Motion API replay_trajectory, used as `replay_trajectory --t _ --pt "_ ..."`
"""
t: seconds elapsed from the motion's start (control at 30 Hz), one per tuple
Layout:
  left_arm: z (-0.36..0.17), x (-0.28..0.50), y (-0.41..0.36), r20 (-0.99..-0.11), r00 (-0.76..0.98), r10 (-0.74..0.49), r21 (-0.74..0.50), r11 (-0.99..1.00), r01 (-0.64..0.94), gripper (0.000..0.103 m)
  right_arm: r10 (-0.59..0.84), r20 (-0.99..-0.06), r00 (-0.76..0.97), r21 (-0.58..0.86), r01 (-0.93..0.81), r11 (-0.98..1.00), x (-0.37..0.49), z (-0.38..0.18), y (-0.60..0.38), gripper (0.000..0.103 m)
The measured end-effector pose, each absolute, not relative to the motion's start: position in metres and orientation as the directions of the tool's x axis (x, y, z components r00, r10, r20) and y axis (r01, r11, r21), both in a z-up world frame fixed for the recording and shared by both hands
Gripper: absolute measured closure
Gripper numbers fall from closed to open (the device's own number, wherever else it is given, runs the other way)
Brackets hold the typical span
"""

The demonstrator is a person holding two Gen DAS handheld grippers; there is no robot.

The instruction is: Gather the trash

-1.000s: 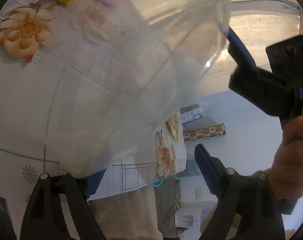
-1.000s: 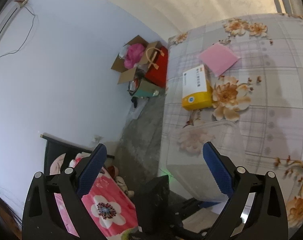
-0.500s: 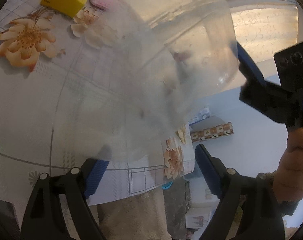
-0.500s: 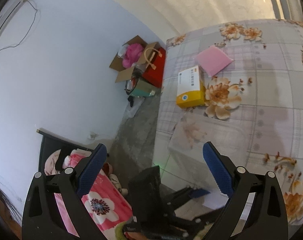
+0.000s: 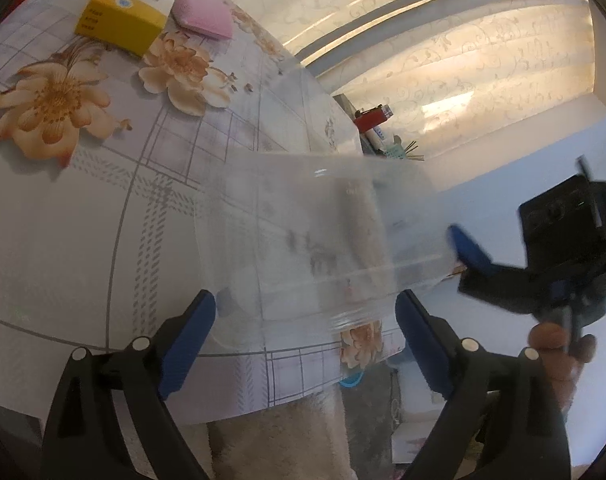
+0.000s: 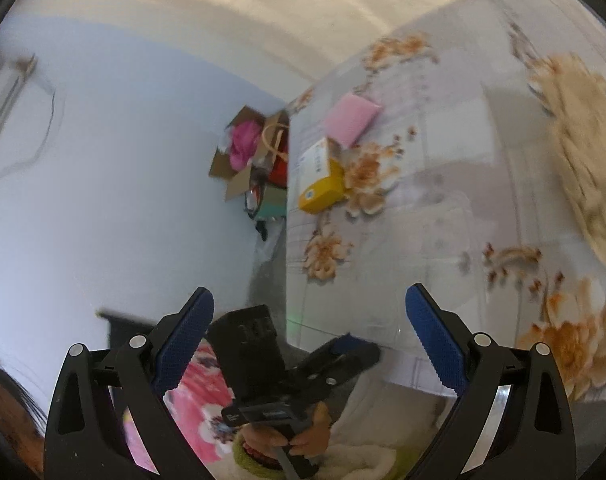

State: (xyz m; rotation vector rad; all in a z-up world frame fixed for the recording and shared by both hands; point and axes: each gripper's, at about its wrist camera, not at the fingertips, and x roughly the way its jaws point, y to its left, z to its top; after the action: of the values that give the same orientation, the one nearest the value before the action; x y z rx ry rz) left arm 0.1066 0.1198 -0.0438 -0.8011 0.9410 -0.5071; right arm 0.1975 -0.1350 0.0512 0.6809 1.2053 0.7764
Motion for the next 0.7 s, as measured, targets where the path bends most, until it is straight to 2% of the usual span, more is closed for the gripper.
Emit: replay_trajectory --t 0.3,0.5,0.7 --pt "-0.040 0.111 0.110 -0.548 0.512 -0.661 -0.747 0.663 0.057 0.014 0.878 -0.449 0.164 0.892 0.022 0.452 0.199 0.003 -0.178 0.010" --pt "-0.038 0.114 0.107 -0.543 0.499 -0.675 -0.750 0.657 0.072 0.014 0.916 -0.367 0.162 0.928 -0.008 0.373 0.197 0.016 -0.182 0.010" --pt "-0.035 0.113 0.096 -0.553 0.467 -0.690 -0.739 0.665 0.109 0.014 0.930 -0.330 0.159 0.934 -0.085 0.346 0.196 0.041 -0.173 0.010"
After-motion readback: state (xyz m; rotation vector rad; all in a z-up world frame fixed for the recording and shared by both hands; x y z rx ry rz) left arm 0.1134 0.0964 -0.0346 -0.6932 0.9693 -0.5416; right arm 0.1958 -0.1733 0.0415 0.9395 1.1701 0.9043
